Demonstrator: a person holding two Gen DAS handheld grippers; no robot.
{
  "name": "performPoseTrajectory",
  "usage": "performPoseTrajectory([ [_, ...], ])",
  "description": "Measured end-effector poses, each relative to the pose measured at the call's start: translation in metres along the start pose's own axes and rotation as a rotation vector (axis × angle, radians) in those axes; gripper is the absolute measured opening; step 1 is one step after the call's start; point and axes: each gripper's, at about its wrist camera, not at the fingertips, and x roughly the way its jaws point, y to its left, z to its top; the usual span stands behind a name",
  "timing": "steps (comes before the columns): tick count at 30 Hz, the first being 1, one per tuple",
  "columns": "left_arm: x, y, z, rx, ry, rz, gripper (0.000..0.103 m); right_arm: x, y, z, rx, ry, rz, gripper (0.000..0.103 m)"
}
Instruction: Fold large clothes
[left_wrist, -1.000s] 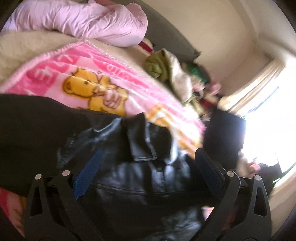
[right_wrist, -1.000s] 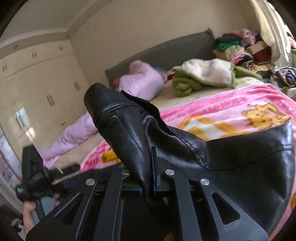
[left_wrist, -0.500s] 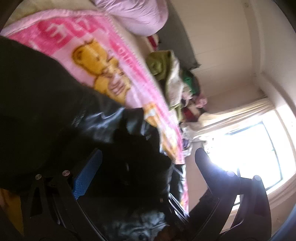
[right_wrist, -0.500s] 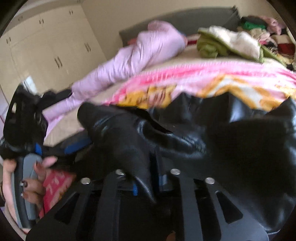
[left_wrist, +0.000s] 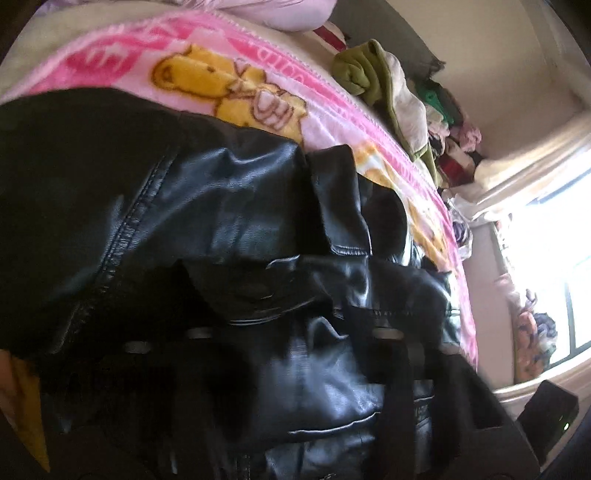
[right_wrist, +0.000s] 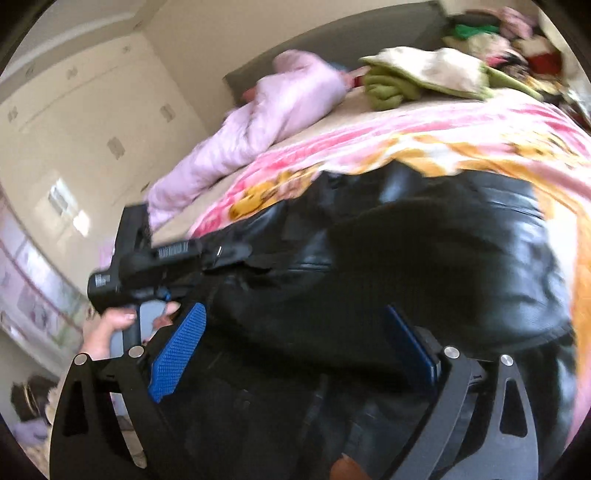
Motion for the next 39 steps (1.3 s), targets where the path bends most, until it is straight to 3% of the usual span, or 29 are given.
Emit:
performPoseTrajectory([
  [2, -0.007, -0.007, -0.001, 0.027, -0.021, -0.029, 0.009, -0.013, -0.016, 0.001, 0.055, -0.023, -0.014, 0.095],
  [6, -0.04, -0.036, -0.007, 0.128, -0.11, -0.079, 0.005, -0.046, -0.051, 0.003, 0.149, -0.095, -0.058, 0.093],
  [9, -0.068, -0.051, -0.009, 0.202, -0.197, -0.087, 0.005, -0.064, -0.073, 0.011, 0.193, -0.147, -0.105, 0.08],
  [11, -0.071, -0.051, -0.007, 0.211, -0.213, -0.067, 0.005, -0.067, -0.084, 0.02, 0.205, -0.168, -0.133, 0.071],
  [16, -0.047, -0.026, 0.001, 0.164, -0.163, 0.011, 0.005, -0.043, -0.098, 0.046, 0.175, -0.136, -0.227, 0.041],
  [22, -0.027, -0.013, 0.001, 0.157, -0.104, 0.056, 0.006, 0.015, -0.119, 0.068, 0.124, -0.047, -0.313, 0.041],
  [27, -0.017, -0.001, 0.003, 0.143, -0.06, 0.059, 0.014, 0.049, -0.146, 0.063, 0.078, 0.058, -0.494, 0.039],
  [30, -0.009, -0.002, 0.001, 0.171, -0.05, 0.119, 0.025, 0.056, -0.163, 0.056, 0.096, 0.076, -0.491, 0.039],
  [33, -0.011, -0.002, 0.001, 0.172, -0.054, 0.123, 0.026, 0.056, -0.163, 0.056, 0.089, 0.075, -0.495, 0.039],
  [39, -0.045, -0.016, 0.001, 0.216, -0.168, 0.14, 0.043, 0.022, -0.137, 0.057, 0.074, 0.005, -0.414, 0.046],
])
